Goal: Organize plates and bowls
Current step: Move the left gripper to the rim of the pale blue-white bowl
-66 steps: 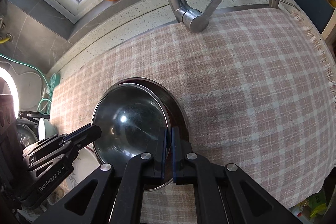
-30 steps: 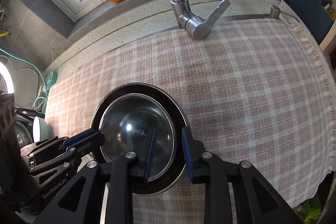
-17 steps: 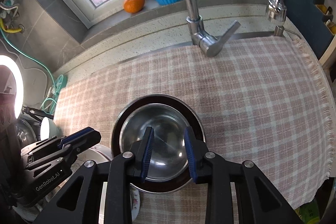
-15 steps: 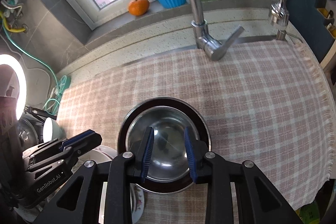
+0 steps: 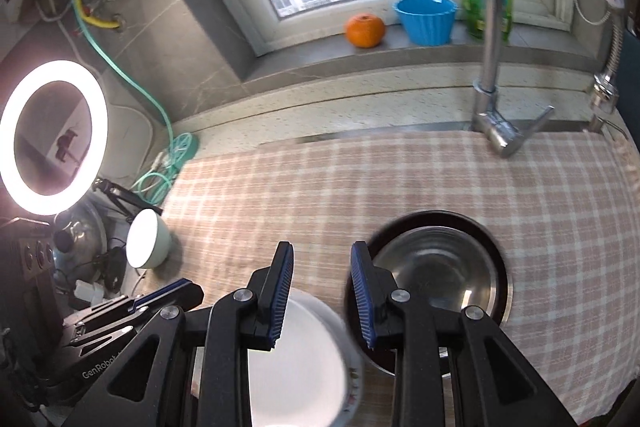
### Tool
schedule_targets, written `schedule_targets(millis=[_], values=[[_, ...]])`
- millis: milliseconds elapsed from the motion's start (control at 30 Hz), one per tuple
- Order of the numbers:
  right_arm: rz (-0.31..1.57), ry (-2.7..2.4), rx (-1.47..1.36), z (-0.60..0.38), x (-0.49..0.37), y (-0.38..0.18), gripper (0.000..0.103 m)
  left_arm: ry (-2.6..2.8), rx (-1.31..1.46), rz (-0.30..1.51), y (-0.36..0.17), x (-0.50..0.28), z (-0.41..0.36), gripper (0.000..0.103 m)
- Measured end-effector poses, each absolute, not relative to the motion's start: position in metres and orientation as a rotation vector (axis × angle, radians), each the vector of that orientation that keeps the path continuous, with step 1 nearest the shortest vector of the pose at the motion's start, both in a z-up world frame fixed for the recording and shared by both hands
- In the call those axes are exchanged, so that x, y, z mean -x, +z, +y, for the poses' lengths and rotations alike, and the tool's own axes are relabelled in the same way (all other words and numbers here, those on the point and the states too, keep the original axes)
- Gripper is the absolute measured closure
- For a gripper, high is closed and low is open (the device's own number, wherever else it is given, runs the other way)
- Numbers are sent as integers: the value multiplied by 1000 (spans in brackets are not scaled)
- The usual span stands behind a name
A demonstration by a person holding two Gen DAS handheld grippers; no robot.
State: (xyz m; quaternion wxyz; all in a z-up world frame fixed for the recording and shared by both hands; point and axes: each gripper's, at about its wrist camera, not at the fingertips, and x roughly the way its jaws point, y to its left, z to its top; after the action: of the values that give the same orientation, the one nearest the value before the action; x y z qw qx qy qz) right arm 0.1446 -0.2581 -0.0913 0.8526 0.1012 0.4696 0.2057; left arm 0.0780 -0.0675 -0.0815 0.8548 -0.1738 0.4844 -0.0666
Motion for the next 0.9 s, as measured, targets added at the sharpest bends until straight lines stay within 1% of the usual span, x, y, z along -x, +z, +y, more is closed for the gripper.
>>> schedule_targets(millis=[100,500,633,900], values=[[988,483,-182,-235,-143,-88,70,-75,417,1001,-84,-63,-42,91],[988,667,-64,-135,-146,-78,69,173,580,928,-91,-6,62,91],[990,719,-45,-104,-147,-78,65,251,631,889,-92,11,95,91],[999,786,-5,-50,-151,-82,64,348,737,814,-97,26,153,91]])
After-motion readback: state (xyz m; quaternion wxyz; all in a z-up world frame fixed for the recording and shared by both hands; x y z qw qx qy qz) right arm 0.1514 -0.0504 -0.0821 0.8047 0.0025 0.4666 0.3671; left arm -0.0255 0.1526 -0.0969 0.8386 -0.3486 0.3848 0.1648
